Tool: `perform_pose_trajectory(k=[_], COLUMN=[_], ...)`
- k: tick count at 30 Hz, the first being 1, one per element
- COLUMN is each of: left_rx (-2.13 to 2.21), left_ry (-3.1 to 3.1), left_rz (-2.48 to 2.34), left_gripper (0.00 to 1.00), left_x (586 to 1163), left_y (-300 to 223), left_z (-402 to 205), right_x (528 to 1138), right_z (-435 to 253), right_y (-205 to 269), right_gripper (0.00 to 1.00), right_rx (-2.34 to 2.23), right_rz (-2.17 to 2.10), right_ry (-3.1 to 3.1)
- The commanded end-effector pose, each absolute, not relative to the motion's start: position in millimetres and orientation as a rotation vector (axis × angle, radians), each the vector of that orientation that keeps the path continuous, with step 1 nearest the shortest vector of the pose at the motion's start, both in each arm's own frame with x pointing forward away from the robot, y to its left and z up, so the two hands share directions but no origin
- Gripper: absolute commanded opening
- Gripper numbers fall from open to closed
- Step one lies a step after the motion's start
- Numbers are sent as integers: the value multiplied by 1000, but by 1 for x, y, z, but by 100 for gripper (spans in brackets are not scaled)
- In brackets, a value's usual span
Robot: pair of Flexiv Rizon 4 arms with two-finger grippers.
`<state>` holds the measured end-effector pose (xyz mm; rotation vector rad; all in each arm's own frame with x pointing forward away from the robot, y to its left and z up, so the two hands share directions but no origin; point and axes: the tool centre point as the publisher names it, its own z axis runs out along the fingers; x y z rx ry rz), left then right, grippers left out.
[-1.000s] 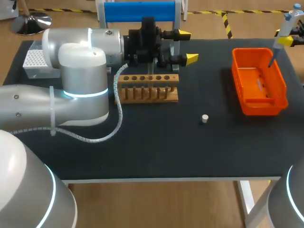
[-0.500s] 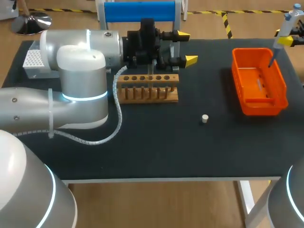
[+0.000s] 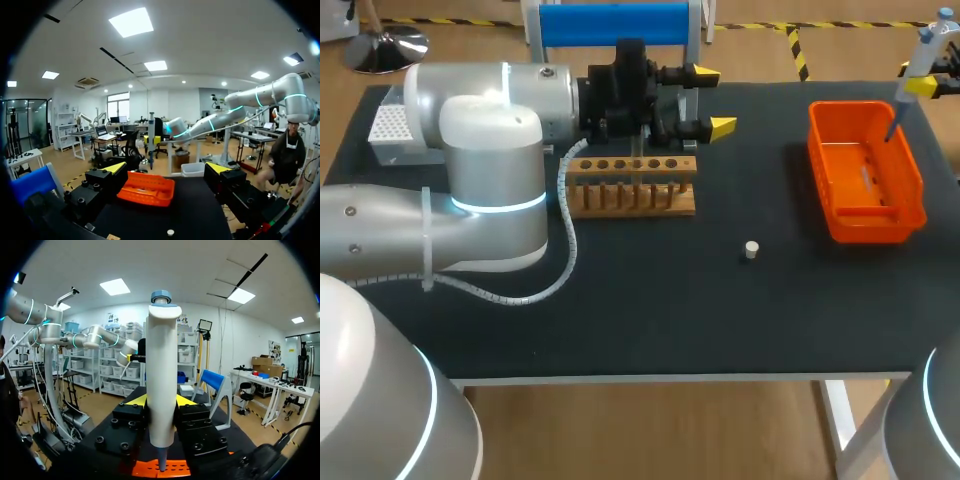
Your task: Invert the test tube, pick up the pipette, mount the tip to pipette, aspirate from beaker and dispense into the tube, eject the tip, return the pipette, and cap with the stopper.
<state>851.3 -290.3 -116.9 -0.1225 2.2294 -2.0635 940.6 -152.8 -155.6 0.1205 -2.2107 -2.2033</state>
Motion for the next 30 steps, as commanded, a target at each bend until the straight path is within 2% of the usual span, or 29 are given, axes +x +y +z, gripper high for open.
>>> perform_pose_trajectory(k=[1, 30], left_rx=[-125, -125], left_ry=[2229, 2229], left_rz=[-2063, -2063], left_gripper=[100, 100], left_x=[851, 851], left_y=[-290, -290], left_z=[-117, -117], right_x=[933, 856], right_z=[-152, -166], right_y=[-142, -20], right_gripper=[0, 0], right_rx=[124, 123], right_rz=[-2189, -2219], right_ry=[-2220, -2244])
